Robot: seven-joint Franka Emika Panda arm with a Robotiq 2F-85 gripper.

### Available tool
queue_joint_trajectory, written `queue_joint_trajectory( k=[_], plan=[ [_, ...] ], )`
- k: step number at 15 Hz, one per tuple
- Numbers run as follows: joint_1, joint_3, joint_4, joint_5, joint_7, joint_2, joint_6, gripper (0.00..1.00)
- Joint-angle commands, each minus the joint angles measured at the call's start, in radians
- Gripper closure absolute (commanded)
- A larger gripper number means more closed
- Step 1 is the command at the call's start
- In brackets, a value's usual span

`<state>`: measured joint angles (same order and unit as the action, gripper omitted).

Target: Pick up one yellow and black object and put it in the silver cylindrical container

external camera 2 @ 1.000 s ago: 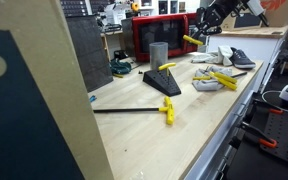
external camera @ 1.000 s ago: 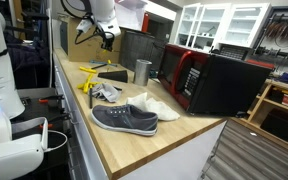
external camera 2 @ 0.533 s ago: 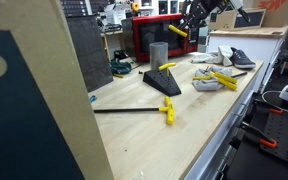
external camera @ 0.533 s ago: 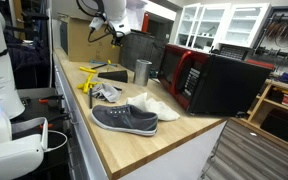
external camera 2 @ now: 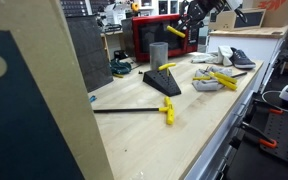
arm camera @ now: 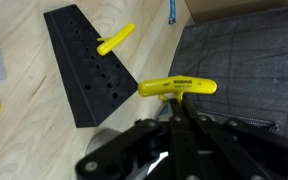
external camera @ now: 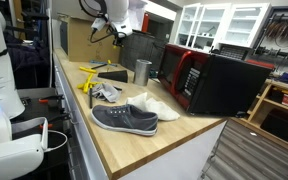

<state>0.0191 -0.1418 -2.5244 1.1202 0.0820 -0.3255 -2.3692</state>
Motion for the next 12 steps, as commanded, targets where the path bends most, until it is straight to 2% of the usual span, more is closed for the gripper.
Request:
queue_joint_trajectory(
  k=[1, 6, 12],
  plan=[
    [-0.034, 0.025, 0.038, 0.042, 0.001, 0.037, -0.001, 0.99],
    [-0.048, 0.024, 0.142, 0.195, -0.025, 0.113, 0.002, 0.99],
    [-0.045, 0.055, 0.281, 0.403, -0.098, 0.267, -0.004, 0.99]
  ],
)
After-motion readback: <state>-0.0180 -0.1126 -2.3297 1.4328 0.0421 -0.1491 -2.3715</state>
